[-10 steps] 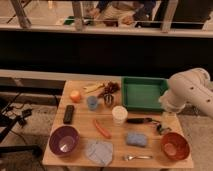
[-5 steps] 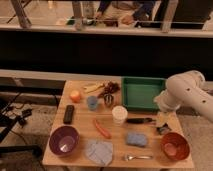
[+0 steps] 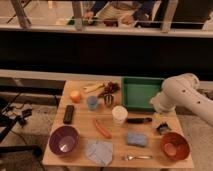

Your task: Wipe table surface with brush

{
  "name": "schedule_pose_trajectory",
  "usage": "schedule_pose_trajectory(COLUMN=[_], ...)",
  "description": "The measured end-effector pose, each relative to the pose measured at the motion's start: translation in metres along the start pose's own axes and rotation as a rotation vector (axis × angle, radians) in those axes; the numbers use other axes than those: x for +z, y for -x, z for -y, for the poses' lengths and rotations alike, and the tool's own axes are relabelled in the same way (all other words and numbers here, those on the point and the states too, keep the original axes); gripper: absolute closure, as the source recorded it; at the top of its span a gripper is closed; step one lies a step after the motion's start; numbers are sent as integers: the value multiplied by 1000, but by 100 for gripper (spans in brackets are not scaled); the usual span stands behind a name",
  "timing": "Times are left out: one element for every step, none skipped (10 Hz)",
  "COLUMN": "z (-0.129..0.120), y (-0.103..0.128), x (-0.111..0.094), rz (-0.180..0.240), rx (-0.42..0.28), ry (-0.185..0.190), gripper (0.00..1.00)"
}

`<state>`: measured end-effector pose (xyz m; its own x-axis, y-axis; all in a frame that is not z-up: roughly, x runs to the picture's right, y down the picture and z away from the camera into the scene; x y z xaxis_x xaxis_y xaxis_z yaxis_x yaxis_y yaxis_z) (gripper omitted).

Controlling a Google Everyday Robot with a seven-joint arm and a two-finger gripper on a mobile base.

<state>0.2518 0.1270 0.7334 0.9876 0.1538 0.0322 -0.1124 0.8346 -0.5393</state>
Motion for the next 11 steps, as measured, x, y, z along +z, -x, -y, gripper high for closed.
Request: schedule_pose_trajectory(z=[-1, -2, -3, -4, -4, -5, -5, -6, -8, -9, -9], y=[4, 8, 10, 12, 17, 23, 26, 30, 33, 35, 36], x=[8, 16, 22, 28, 37, 44, 48, 55, 61, 65, 69], rz=[6, 12, 16, 21, 28, 35, 40, 47, 52, 57, 68], rx=[-4, -6, -7, -6, -9, -14, -17, -19, -22, -24, -12], ry=[12, 22, 29, 35, 47, 59, 66, 77, 85, 91, 80], gripper=[20, 20, 20, 20, 20, 20, 20, 20, 20, 20, 20])
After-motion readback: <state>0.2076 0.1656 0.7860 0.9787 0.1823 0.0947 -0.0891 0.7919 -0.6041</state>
